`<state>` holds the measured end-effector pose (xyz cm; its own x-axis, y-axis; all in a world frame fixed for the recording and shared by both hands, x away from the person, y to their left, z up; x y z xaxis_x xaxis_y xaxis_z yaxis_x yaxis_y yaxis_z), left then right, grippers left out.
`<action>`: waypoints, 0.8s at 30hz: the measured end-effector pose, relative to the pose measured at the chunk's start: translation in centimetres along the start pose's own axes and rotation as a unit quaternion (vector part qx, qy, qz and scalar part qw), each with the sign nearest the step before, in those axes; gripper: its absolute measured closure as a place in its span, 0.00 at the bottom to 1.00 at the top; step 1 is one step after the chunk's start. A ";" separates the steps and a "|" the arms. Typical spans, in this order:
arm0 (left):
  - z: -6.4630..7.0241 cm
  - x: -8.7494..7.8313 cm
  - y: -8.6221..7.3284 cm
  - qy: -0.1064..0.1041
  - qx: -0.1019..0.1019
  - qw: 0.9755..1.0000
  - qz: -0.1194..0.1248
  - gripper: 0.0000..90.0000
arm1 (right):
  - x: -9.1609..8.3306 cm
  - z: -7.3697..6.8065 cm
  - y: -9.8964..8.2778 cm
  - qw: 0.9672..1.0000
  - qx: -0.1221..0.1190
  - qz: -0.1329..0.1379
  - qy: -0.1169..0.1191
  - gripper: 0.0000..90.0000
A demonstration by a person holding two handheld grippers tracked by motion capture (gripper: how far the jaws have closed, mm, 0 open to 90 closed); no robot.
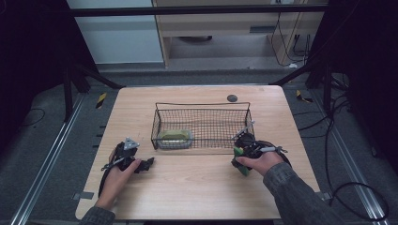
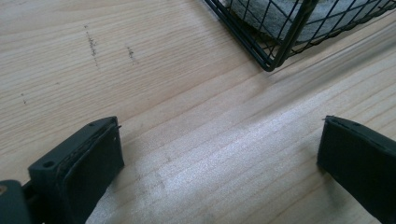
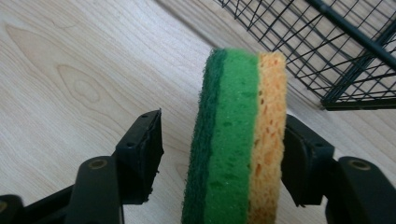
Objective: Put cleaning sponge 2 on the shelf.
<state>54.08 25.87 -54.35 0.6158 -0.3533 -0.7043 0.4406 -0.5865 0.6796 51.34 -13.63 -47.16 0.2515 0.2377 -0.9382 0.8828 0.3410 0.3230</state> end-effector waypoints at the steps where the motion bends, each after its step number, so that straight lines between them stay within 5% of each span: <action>1: 0.0 0.0 0.0 0.000 0.000 1.000 0.000 0.00 | 0.1 0.0 -0.1 1.000 0.000 -0.002 -0.001 0.44; 8: 0.0 0.0 0.0 0.000 0.000 1.000 0.000 0.00 | 0.0 0.4 -0.4 1.000 -0.002 -0.011 0.009 0.70; 24: 0.0 0.0 0.0 0.000 0.000 1.000 0.000 0.00 | -3.1 3.2 -0.8 0.999 0.013 0.046 0.016 0.71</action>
<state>54.09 25.86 -54.35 0.6156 -0.3538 -0.7042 0.4404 -0.5865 0.6797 51.09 -17.56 -44.90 0.3188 0.2967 -0.9002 0.8667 0.2933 0.4036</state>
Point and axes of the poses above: each handheld gripper's, and its own axes: x roughly forward along the jaws, y roughly out of its top, z roughly to its right, the point moved 5 cm from there along x, roughly forward along the jaws, and after that the axes turned 15 degrees about x, right-handed, at the moved point
